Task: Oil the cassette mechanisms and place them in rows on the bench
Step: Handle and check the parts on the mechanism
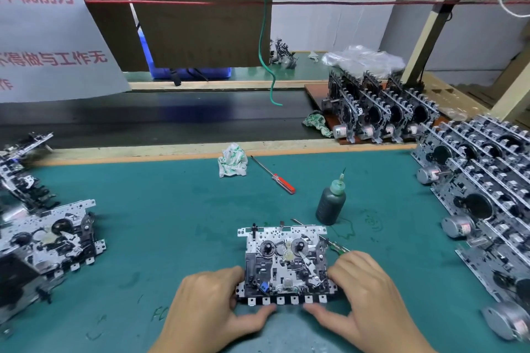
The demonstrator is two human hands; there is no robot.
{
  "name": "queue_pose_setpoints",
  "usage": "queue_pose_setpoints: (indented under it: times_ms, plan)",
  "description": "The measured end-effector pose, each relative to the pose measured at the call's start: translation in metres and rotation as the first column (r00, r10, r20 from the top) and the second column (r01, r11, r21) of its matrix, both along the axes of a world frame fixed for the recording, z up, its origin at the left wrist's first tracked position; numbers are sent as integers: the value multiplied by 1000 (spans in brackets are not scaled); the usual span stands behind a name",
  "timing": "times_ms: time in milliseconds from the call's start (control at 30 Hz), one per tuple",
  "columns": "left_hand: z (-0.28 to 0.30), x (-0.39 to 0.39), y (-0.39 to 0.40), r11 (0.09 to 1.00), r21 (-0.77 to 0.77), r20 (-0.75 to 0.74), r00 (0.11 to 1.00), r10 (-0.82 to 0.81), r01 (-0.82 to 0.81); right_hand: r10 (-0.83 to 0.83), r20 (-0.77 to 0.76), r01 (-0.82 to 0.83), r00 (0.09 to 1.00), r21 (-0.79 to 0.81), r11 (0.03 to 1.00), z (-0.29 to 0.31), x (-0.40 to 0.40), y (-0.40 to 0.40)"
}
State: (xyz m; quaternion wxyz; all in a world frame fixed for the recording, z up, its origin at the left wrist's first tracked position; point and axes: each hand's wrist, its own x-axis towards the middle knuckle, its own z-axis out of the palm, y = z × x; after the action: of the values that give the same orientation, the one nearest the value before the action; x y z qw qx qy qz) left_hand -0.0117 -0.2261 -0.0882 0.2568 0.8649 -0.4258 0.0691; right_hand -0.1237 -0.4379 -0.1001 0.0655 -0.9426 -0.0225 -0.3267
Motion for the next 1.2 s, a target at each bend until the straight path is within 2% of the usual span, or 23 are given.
queue_pose_setpoints:
  times_ms: [133, 267, 367, 500, 633, 700, 900, 1200]
  plan:
    - [-4, 3, 1, 999, -44, -51, 999, -7, 4, 20, -6, -20, 1000, 52, 998, 1, -2, 1]
    - [-2, 10, 8, 998, 5, -206, 977, -57, 59, -13, 8, 13, 1000, 42, 999, 0, -2, 6]
    - [-1, 9, 8, 993, 2, -76, 990, -120, 121, -8, -1, 8, 1000, 54, 998, 0, -1, 6]
    - [-1, 1, 3, 998, -14, 45, 997, -61, 62, 50, -28, -48, 998, 84, 995, 1, -3, 1]
    - [1, 4, 6, 995, 7, 87, 991, -102, 101, 27, -5, -27, 1000, 74, 997, -2, -2, 1]
    - [0, 5, 8, 993, -9, 56, 991, -120, 120, 4, 13, -5, 1000, 55, 998, -2, -2, 3]
    - [-5, 6, 6, 994, -69, 57, 995, -84, 87, -22, 20, 21, 1000, 48, 999, -1, 0, 5]
    - [-3, 4, 3, 998, -26, 177, 983, -44, 50, 35, -24, -33, 999, 80, 996, 2, -1, 2]
